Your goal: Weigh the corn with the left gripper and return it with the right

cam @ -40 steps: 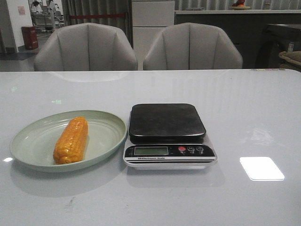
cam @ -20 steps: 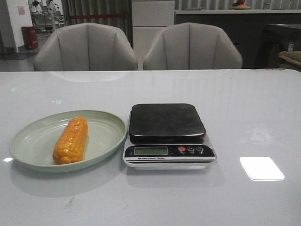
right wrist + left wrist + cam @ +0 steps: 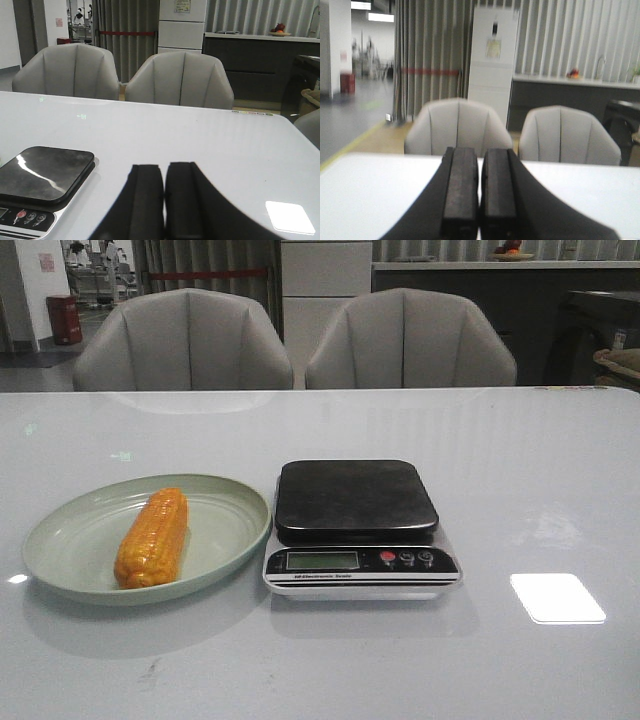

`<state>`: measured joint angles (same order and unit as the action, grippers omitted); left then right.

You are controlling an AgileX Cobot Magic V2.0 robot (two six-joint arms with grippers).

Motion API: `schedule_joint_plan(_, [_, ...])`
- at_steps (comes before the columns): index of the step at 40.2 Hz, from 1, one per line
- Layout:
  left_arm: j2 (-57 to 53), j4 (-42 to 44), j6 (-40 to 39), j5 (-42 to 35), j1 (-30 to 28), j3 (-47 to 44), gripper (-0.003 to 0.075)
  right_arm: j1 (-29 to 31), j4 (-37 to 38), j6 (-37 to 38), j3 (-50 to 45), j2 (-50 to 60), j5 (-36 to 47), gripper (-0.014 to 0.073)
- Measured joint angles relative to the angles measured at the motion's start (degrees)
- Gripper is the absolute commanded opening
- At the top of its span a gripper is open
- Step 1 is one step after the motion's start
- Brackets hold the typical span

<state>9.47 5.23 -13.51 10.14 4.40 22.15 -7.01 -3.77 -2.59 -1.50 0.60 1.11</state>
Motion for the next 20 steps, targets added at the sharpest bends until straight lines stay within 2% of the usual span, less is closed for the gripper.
schedule_joint_plan(13, [7.9, -4.56, -0.18, 5.77, 0.0, 0.51, 0.0126, 0.0, 0.0, 0.0, 0.0, 0.0, 0.0, 0.0193])
schedule_joint_plan(17, [9.51, -4.77, -0.18, 7.64, 0.0, 1.0, 0.0195, 0.0, 0.0, 0.0, 0.0, 0.0, 0.0, 0.0193])
schedule_joint_plan(20, [10.9, -4.77, -0.18, 8.99, 0.0, 1.56, 0.0288, 0.0, 0.0, 0.0, 0.0, 0.0, 0.0, 0.0193])
